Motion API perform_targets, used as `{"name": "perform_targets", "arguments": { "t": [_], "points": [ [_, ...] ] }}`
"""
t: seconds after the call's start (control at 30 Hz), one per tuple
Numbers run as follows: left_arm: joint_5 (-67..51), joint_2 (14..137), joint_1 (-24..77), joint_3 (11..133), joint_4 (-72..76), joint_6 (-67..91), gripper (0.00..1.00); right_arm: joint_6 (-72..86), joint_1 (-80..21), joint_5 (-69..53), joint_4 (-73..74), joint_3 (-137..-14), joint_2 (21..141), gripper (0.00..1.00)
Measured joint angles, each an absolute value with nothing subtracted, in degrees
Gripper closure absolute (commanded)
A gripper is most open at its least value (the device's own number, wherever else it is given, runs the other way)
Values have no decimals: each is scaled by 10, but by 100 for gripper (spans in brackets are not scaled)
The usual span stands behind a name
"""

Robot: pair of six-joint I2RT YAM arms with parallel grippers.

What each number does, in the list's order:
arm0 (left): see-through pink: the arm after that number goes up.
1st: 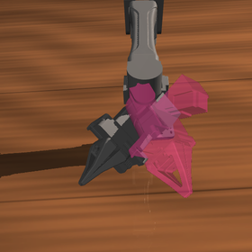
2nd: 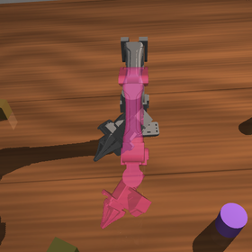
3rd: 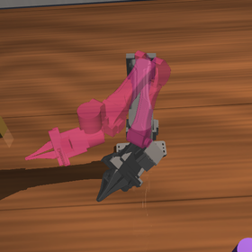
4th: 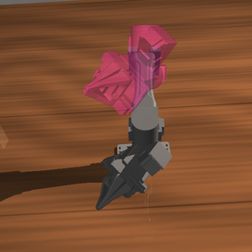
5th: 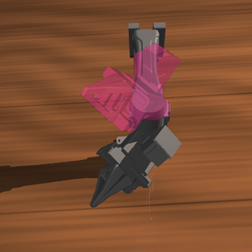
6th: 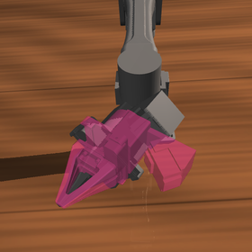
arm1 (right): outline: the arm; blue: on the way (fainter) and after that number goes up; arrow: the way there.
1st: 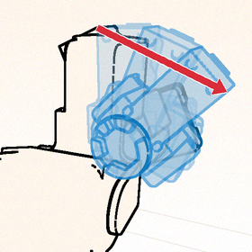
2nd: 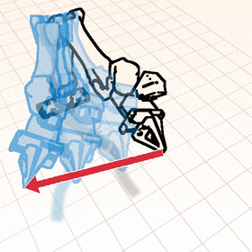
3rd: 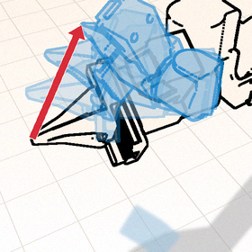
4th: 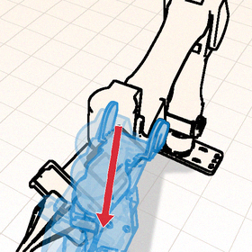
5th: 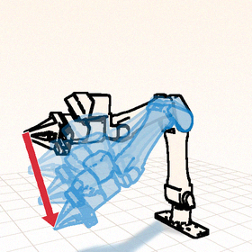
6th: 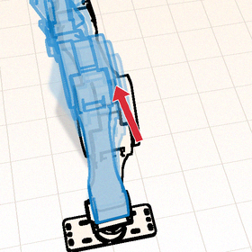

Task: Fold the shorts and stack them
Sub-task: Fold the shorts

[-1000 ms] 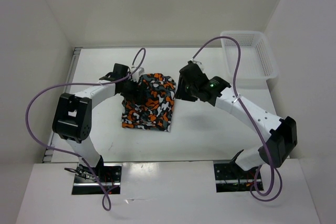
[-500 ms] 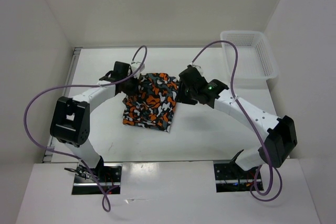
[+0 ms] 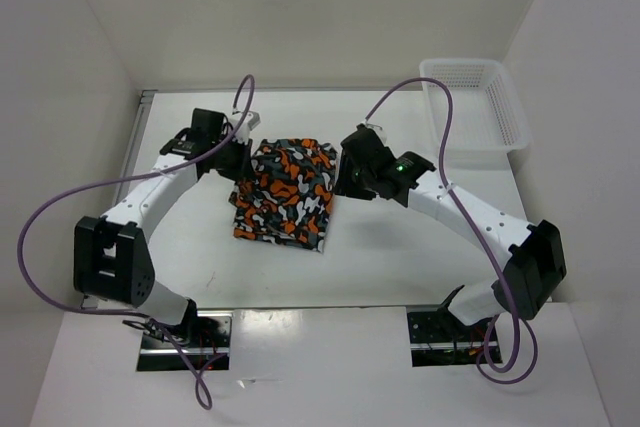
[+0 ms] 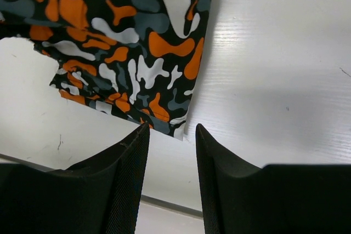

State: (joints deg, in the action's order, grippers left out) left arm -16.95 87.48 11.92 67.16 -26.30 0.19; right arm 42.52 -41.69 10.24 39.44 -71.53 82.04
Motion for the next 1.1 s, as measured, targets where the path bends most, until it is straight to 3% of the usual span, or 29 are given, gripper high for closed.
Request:
{"name": "perform_targets", "arguments": {
  "t": [0.4,0.5,0.53,0.57,0.63,0.77,0.87,0.93,0.97,1.03,1.07,1.1],
  "points": [
    [-210,838,76,663,-347,2,100,423,-407,103,385,-686,820,55],
    [-202,836,71,658,-362,2,93,422,-406,103,385,-680,820,54],
    [-199,833,68,651,-365,2,71,421,-406,103,385,-677,820,54],
    [-198,830,65,643,-364,-2,39,421,-406,103,384,-675,820,54],
    [-199,823,53,614,-360,-2,11,421,-405,103,382,-670,820,54],
    [-211,830,22,581,-375,2,4,421,-405,97,377,-669,823,53],
    [-204,827,13,598,-386,3,8,419,-405,87,366,-670,833,53],
    [-200,817,13,636,-386,1,40,416,-405,72,359,-673,846,57],
    [-199,810,15,658,-381,2,64,413,-405,64,355,-677,856,67],
    [-200,800,20,699,-358,4,78,408,-405,49,345,-689,878,77],
    [-207,798,26,717,-343,3,80,406,-405,42,336,-696,892,85],
    [-217,799,33,726,-324,3,80,405,-405,36,325,-703,907,87]
  ]
}}
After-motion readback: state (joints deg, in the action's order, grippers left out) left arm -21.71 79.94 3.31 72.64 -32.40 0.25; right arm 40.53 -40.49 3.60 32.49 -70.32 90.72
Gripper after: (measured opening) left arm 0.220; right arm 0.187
